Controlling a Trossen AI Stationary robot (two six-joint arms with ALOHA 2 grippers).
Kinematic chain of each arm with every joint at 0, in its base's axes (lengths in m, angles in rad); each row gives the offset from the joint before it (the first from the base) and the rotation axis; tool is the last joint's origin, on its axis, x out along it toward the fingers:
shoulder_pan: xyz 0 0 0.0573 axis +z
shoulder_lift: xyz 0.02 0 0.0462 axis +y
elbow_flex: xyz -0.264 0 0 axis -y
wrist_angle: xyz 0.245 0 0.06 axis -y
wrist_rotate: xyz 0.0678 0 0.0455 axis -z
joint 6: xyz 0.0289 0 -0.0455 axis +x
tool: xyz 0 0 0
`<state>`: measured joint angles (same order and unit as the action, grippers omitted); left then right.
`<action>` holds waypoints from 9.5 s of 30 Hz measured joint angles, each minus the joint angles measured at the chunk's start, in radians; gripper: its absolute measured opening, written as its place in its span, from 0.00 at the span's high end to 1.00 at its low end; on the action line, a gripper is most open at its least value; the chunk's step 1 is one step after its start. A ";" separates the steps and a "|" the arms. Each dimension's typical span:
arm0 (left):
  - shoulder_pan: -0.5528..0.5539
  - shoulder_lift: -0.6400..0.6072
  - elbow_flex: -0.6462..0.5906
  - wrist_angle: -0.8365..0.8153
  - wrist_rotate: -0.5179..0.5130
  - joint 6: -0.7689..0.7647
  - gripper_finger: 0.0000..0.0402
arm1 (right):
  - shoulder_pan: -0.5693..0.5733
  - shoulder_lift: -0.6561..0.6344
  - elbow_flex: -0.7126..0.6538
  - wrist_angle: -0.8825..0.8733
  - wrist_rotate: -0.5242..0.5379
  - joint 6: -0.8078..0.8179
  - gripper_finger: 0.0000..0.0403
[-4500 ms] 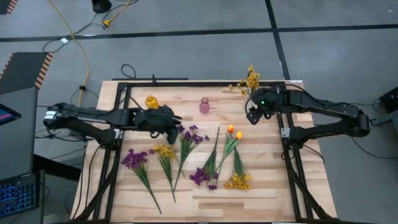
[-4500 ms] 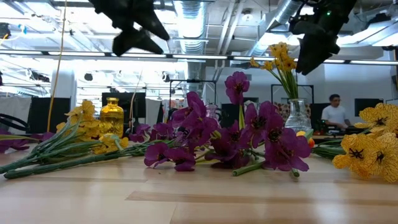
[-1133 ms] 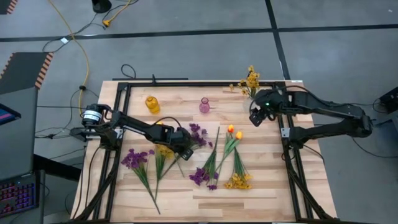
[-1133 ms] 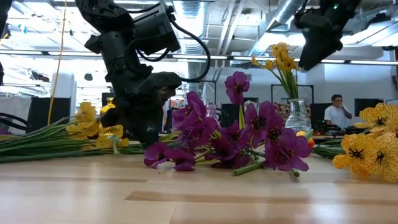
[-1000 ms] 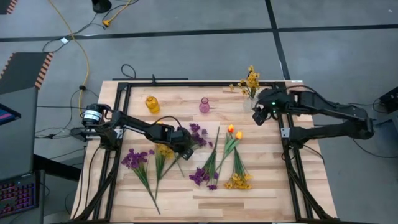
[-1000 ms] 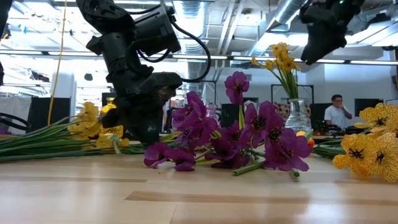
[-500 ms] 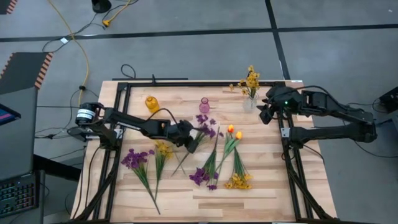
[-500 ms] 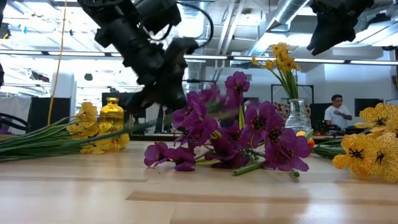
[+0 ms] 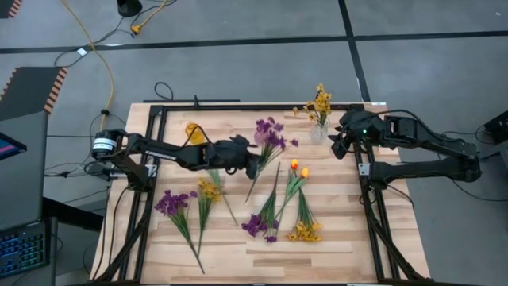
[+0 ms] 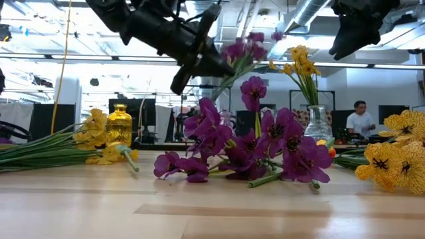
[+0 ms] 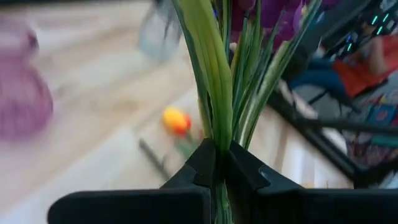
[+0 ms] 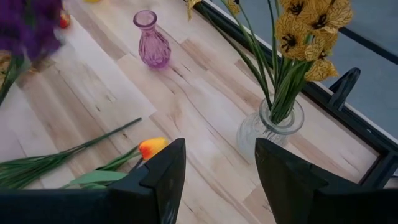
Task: Sort flowers into vase by color
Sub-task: Put the top violet flowers into the violet vase, then put the left yellow flowers into the transparent vase
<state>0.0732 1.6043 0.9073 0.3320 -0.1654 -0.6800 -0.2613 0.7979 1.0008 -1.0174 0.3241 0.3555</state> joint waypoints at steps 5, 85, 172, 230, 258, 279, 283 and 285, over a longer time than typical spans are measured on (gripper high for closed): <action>0.039 0.000 0.000 0.151 -0.008 0.099 0.99 | 0.000 0.000 0.000 0.000 0.000 -0.001 0.46; 0.294 0.000 0.001 0.635 -0.048 0.694 0.99 | 0.000 0.000 0.000 0.002 -0.001 0.003 0.46; 0.297 0.113 0.002 0.569 0.002 0.648 0.67 | 0.000 0.000 0.000 0.001 -0.007 0.003 0.46; -0.004 -0.524 0.003 -0.850 0.075 0.172 0.48 | 0.000 0.000 0.000 0.001 -0.009 0.004 0.46; -0.338 -0.279 0.002 -1.110 0.344 -0.622 0.48 | 0.000 0.000 0.000 0.001 -0.009 0.004 0.46; -0.339 -0.029 0.002 -1.133 0.320 -0.705 0.49 | 0.000 0.001 0.000 0.001 -0.012 0.004 0.46; -0.339 0.005 0.002 -1.130 0.295 -0.705 0.52 | 0.000 0.001 0.000 0.001 -0.012 0.004 0.46; -0.339 0.018 0.002 -1.126 0.279 -0.705 0.53 | 0.000 0.001 0.000 0.001 -0.012 0.004 0.46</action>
<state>-0.2653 1.6222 0.9092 -0.7937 0.1136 -1.3852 -0.2615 0.7986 1.0004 -1.0164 0.3124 0.3595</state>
